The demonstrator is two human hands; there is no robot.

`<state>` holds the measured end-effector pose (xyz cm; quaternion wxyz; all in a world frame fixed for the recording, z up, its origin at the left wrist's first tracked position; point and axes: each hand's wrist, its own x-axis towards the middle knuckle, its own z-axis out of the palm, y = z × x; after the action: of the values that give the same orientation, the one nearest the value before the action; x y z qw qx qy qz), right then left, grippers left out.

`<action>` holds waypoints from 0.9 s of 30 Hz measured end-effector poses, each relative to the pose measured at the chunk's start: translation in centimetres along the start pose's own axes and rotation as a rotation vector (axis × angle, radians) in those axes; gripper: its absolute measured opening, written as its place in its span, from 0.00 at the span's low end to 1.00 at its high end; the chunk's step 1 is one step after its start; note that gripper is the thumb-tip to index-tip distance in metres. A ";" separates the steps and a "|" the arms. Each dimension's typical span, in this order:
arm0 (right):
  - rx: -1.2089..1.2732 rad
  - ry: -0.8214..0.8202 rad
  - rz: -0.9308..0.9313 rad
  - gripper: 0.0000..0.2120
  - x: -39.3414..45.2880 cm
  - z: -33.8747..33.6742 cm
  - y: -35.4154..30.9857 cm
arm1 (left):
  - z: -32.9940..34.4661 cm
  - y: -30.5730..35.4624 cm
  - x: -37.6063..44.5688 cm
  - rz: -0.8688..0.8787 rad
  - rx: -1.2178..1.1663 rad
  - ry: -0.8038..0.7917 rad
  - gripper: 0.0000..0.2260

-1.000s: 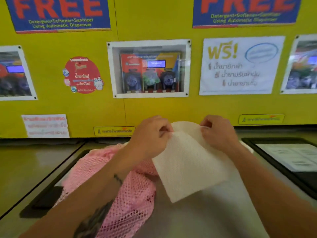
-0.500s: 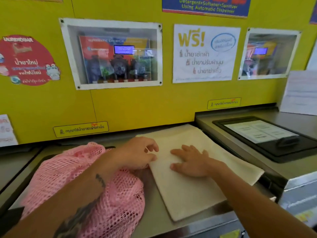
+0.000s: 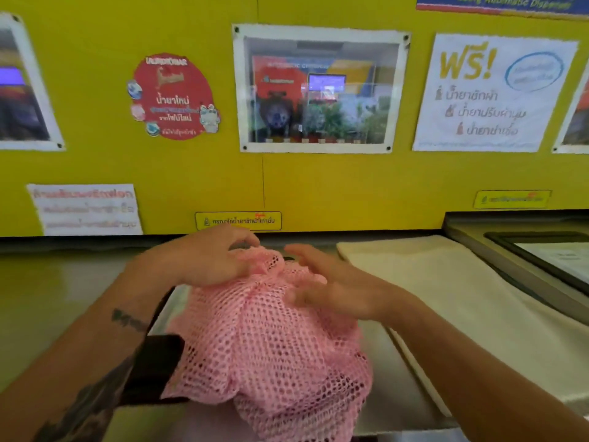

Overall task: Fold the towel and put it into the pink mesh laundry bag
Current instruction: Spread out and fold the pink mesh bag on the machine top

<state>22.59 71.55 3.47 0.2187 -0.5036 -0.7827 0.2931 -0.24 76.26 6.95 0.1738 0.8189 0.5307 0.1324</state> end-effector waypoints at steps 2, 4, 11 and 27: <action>-0.095 -0.014 -0.085 0.25 1.7 2.0 -0.2 | 0.3 -1.7 -0.7 0.027 -0.149 0.114 0.14; -0.184 0.076 -0.178 0.05 3.2 3.3 0.5 | 0.8 -2.9 -1.2 0.057 -0.219 0.217 0.11; -0.322 0.673 -0.002 0.08 4.0 -4.7 2.5 | 1.9 -3.6 -0.5 0.156 -0.299 0.306 0.11; -0.342 0.174 0.137 0.28 0.6 -2.0 4.7 | 9.7 0.4 3.0 0.261 -0.390 0.030 0.45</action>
<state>26.70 74.09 1.79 0.1761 -0.6089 -0.7632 0.1255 5.20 77.50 -1.50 0.3025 0.8295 0.3871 0.2659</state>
